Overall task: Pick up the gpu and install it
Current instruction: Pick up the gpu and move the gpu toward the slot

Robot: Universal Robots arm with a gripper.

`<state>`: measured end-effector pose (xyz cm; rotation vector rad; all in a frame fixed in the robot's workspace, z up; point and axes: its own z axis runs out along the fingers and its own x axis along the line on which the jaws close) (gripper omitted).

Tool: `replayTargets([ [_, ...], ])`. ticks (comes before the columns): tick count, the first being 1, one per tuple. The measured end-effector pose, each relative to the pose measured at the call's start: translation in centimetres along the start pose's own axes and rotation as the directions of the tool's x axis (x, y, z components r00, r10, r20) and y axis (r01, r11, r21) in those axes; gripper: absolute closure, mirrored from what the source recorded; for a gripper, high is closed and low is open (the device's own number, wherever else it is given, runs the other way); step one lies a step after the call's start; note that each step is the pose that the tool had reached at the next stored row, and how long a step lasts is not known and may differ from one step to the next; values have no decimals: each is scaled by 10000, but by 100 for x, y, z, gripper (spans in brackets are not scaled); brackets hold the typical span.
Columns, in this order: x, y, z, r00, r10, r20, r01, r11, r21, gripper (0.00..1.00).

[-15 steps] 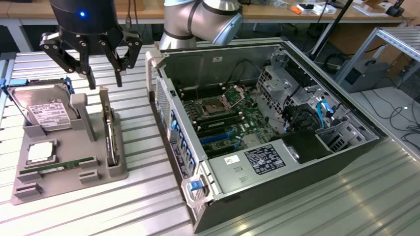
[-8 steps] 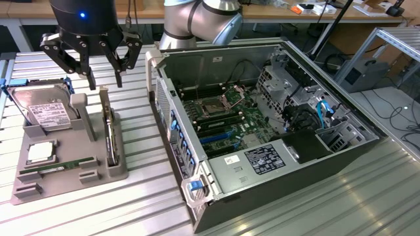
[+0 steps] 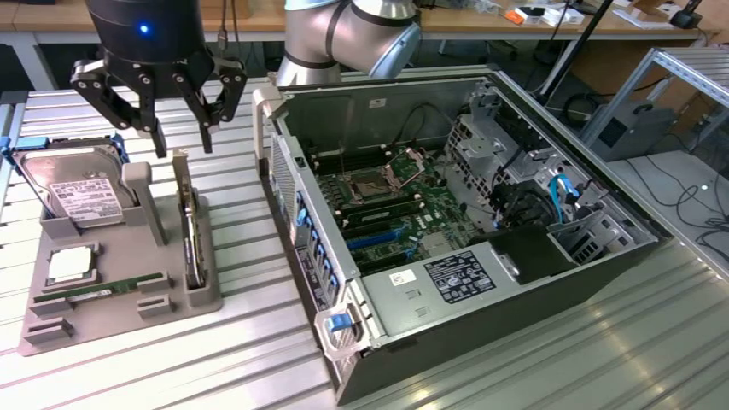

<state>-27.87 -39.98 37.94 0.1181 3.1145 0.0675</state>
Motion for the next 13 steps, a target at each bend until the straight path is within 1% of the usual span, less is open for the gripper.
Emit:
replayTargets([
  [13,1,-2,40,10000,0,0,0,10000,0,50],
])
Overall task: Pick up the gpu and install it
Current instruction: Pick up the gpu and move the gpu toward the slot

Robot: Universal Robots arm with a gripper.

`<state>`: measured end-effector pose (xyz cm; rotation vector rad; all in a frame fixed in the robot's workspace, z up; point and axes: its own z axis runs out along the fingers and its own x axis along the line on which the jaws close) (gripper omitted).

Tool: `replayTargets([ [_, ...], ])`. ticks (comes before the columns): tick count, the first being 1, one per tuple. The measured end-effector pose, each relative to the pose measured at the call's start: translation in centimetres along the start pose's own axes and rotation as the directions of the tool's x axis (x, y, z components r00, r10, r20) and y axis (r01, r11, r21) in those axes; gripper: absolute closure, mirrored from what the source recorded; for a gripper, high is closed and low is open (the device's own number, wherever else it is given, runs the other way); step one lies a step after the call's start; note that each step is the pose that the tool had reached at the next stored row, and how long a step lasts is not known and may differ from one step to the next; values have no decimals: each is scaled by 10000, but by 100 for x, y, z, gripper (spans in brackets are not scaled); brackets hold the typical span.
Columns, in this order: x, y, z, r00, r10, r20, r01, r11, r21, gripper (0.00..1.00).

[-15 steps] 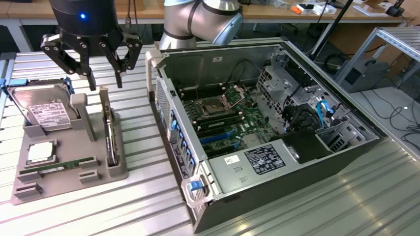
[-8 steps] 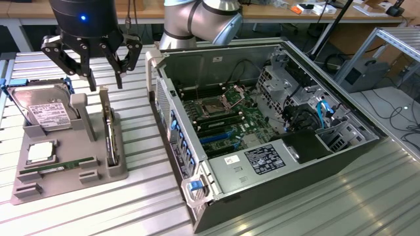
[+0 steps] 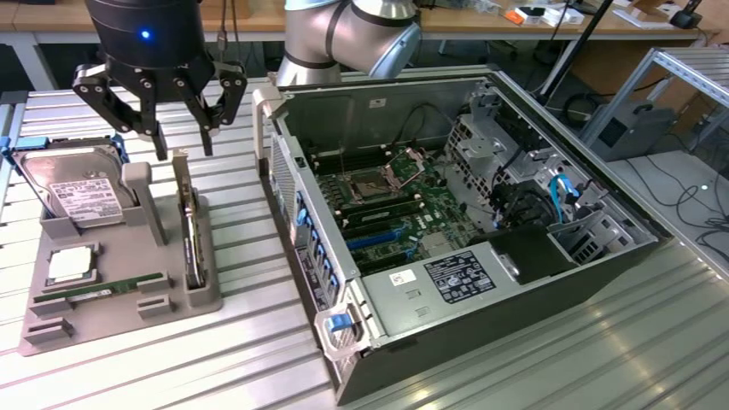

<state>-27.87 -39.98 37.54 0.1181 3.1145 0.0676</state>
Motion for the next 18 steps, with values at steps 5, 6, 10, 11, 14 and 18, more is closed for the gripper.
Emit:
replayTargets([
  [5,0,-1,13,10000,0,0,0,10000,0,50],
  [6,0,-1,17,10000,0,0,0,10000,0,50],
  [10,0,-1,26,10000,0,0,0,10000,0,50],
  [11,1,-1,28,10000,0,-1,0,10000,0,50],
  [14,1,-1,33,10000,0,0,0,10000,0,50],
  [18,1,-2,42,10000,0,0,0,10000,0,50],
])
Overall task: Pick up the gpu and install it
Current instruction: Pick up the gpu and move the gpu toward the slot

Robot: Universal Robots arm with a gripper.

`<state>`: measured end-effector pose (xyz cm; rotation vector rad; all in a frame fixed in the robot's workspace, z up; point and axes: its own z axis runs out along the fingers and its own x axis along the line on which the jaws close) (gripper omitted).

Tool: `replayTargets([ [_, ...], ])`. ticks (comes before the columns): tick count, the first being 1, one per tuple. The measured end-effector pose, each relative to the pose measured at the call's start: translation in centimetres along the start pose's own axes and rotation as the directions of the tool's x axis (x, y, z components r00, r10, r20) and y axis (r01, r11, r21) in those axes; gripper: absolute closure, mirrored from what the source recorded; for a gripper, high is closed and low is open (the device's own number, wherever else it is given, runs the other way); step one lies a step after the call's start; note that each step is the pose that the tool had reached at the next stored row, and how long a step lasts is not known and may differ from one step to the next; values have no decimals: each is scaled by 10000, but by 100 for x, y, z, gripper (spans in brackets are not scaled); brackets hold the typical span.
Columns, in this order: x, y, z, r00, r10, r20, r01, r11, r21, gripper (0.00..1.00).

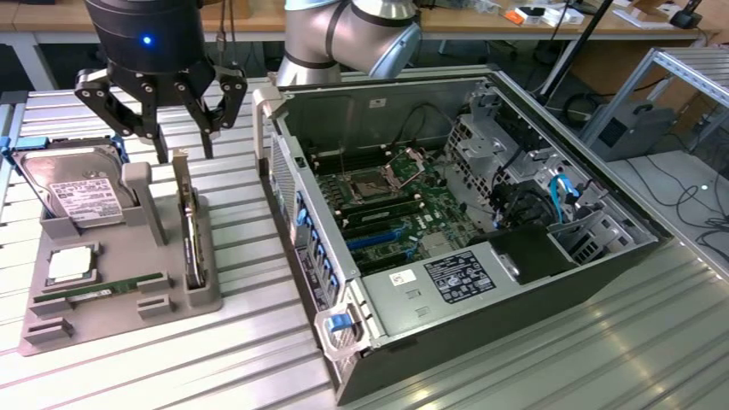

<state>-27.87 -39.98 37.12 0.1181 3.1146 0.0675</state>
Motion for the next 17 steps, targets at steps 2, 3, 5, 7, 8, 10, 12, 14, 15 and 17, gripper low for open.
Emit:
replayTargets([
  [2,0,0,8,10000,0,0,0,10000,0,50],
  [3,0,0,10,10000,0,0,0,10000,0,50],
  [5,0,-1,15,10000,0,0,0,10000,0,50],
  [7,0,-1,20,10000,0,0,0,10000,0,50],
  [8,0,-1,22,10000,0,1,0,10000,0,50],
  [10,1,-1,28,10000,0,0,0,10000,0,50],
  [12,1,-1,35,10000,0,0,0,10000,0,50],
  [14,1,-2,40,10000,0,0,0,10000,0,50],
  [15,1,-2,41,10000,0,0,0,10000,0,50],
  [17,1,-2,45,10000,0,0,0,10000,0,50],
])
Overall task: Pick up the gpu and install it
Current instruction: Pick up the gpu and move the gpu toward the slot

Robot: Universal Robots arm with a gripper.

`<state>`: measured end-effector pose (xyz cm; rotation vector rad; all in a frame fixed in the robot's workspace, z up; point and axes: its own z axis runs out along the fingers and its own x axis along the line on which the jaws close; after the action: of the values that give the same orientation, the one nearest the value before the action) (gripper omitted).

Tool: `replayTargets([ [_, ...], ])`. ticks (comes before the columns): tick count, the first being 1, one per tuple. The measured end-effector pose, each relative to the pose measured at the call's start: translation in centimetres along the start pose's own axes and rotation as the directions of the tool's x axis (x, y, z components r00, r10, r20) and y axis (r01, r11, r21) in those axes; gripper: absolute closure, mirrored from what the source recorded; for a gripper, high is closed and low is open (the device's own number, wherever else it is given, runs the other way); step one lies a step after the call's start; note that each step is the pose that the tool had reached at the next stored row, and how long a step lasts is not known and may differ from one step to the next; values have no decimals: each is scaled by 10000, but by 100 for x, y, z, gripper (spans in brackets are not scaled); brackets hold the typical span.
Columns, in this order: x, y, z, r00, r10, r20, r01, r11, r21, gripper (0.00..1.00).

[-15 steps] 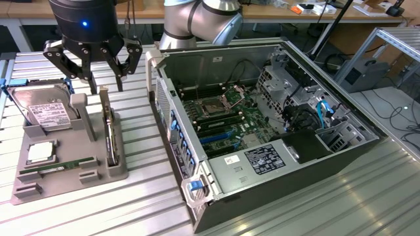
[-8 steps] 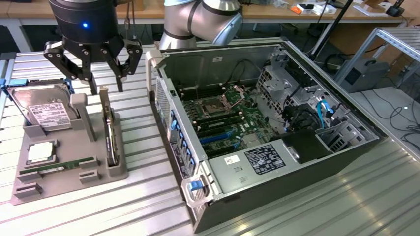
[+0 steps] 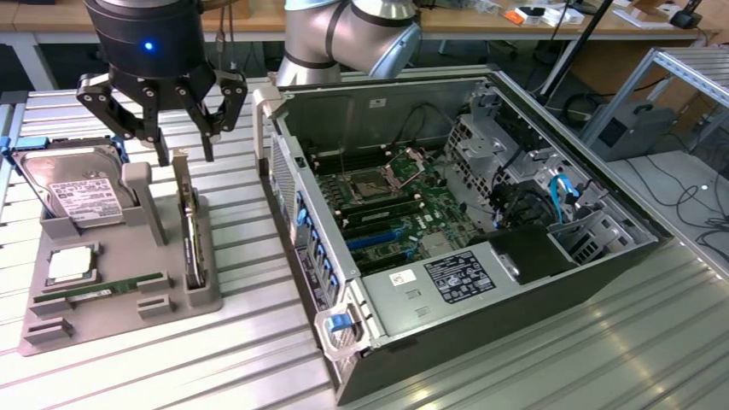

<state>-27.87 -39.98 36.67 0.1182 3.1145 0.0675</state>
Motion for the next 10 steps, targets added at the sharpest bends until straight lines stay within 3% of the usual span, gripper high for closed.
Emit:
replayTargets([
  [10,1,-1,26,10000,0,0,0,10000,0,50],
])
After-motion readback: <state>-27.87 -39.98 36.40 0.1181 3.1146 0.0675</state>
